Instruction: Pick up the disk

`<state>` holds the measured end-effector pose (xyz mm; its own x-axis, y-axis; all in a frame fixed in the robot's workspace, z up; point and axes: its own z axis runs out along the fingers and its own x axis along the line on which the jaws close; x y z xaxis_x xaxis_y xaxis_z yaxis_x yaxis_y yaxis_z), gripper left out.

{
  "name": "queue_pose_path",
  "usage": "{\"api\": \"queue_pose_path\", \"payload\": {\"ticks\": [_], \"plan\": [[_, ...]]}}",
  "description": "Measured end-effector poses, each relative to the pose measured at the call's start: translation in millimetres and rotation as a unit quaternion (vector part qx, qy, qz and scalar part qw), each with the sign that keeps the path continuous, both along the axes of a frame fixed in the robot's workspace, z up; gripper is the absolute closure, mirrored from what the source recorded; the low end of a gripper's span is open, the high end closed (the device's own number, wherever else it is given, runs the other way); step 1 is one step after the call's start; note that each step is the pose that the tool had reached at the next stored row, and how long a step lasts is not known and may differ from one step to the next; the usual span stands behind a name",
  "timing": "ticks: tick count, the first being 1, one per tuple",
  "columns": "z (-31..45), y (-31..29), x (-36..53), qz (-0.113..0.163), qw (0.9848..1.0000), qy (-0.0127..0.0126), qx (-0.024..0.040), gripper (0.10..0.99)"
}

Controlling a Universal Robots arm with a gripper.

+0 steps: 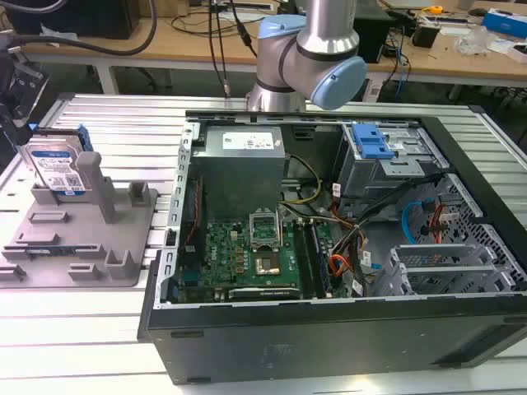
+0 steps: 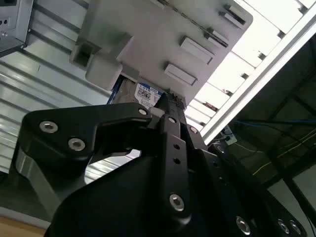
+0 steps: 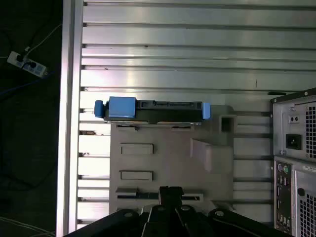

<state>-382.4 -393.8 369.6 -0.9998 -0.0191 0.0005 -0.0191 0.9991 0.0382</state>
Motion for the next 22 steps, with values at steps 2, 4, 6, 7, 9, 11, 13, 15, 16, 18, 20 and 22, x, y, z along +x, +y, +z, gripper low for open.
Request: {"api": "queue_pose_path", "payload": {"ticks": [2,4,6,7,9,11,13,15,16,18,20,22], "plan": [[0.0,0.0,0.0,0.000,1.0000,0.0000,0.0000,0.980],[0.0,0.0,0.0,0.000,1.0000,0.0000,0.0000,0.980],[0.0,0.0,0.0,0.000,1.0000,0.0000,0.0000,0.980],[0.0,0.0,0.0,0.000,1.0000,0.0000,0.0000,0.980],[0.0,0.0,0.0,0.000,1.0000,0.0000,0.0000,0.980],[0.0,0.0,0.0,0.000,1.0000,0.0000,0.0000,0.980],[0.0,0.0,0.0,0.000,1.0000,0.0000,-0.0001,0.980],[0.0,0.0,0.0,0.000,1.0000,0.0000,-0.0001,0.980],[-0.1,0.0,0.0,0.008,1.0000,-0.0001,-0.0001,0.980],[0.0,0.0,0.0,0.053,0.9986,0.0000,-0.0001,0.980],[0.0,0.0,0.0,0.090,0.9959,0.0000,-0.0001,0.980],[0.0,0.0,0.0,0.111,0.9939,0.0000,-0.0001,0.980]]}}
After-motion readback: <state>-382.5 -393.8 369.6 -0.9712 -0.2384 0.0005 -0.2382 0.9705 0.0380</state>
